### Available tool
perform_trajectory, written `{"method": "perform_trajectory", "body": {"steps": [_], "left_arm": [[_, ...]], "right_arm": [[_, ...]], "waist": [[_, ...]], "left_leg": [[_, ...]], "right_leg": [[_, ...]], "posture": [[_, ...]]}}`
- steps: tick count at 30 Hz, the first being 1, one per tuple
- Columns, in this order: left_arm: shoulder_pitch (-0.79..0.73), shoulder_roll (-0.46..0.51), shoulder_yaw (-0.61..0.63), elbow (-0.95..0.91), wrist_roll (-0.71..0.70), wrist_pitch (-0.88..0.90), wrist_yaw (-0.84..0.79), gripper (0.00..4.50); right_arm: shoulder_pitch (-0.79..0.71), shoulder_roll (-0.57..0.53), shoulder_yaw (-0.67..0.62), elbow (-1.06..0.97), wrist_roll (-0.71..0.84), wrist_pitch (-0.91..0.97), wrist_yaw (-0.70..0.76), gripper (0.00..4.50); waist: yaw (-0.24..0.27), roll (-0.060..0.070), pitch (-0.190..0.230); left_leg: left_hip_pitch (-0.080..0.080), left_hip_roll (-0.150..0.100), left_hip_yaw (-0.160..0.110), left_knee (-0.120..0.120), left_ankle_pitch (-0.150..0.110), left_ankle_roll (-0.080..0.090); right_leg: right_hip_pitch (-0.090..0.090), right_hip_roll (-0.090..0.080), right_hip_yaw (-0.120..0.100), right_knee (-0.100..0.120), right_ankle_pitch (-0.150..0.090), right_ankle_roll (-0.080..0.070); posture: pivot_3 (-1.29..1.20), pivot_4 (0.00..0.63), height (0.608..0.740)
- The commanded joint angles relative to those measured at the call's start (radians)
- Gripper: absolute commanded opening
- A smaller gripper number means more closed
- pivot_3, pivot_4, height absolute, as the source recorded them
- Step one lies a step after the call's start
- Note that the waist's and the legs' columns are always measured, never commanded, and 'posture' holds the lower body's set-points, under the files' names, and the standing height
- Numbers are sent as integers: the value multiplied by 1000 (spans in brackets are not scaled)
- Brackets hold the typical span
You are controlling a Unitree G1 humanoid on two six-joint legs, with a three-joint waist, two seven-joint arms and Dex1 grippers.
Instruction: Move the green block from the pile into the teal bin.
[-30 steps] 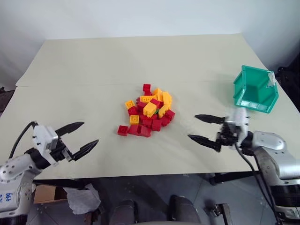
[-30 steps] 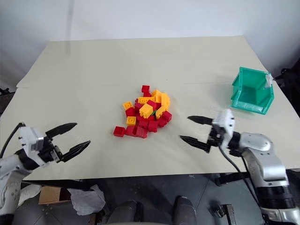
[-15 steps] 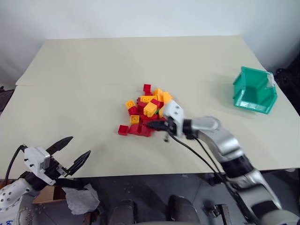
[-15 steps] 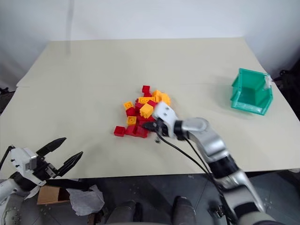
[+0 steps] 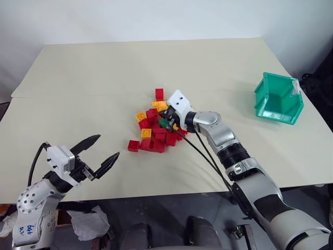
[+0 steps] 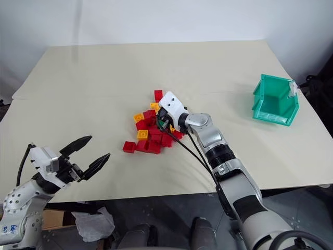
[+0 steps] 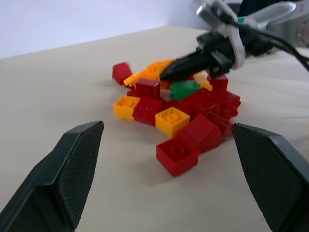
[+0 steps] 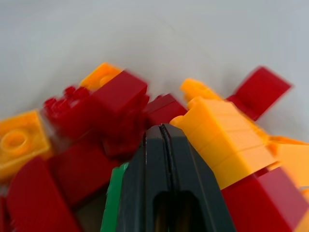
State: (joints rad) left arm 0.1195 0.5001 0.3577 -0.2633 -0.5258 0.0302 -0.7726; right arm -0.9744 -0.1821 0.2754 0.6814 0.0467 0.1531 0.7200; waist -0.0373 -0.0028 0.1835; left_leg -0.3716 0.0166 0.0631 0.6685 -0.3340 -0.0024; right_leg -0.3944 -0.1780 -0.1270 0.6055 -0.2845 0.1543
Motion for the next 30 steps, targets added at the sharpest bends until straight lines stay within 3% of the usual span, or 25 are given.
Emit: {"method": "perform_trajectory", "body": {"steps": [1,11,17,20,29,30], "left_arm": [[-14,14,-3,-20,-2,2,2,4500],[-16,19,-12,-21,-1,9,-1,4500],[-32,21,-19,-15,0,12,-2,4500],[-50,23,-27,-4,0,10,-10,4500],[-81,16,-47,19,16,2,-19,4500],[-80,15,-49,19,17,0,-19,4500]], "right_arm": [[56,-22,39,-162,16,-7,139,21],[263,-219,71,-531,46,214,353,21],[181,-188,-67,-568,176,423,298,21],[119,-200,-71,-558,205,554,308,557],[-53,-133,-55,-343,150,638,191,3571],[-65,-128,-49,-312,139,628,181,3571]], "waist": [[1,0,0],[14,-1,-1],[5,-1,0],[8,0,0],[7,0,0],[6,0,0]], "left_leg": [[0,0,0,0,0,0],[0,0,-1,1,0,0],[0,1,0,1,0,0],[0,1,1,1,0,0],[0,0,1,0,-1,0],[0,0,1,0,-1,0]], "right_leg": [[0,0,0,0,0,0],[1,0,0,-1,0,0],[1,0,0,-1,0,0],[0,1,0,-1,0,0],[0,0,0,-1,0,0],[-1,0,0,-1,0,0]], "posture": [[0,150,740],[0,150,740],[0,150,740],[0,150,740],[0,150,740],[0,150,740]]}}
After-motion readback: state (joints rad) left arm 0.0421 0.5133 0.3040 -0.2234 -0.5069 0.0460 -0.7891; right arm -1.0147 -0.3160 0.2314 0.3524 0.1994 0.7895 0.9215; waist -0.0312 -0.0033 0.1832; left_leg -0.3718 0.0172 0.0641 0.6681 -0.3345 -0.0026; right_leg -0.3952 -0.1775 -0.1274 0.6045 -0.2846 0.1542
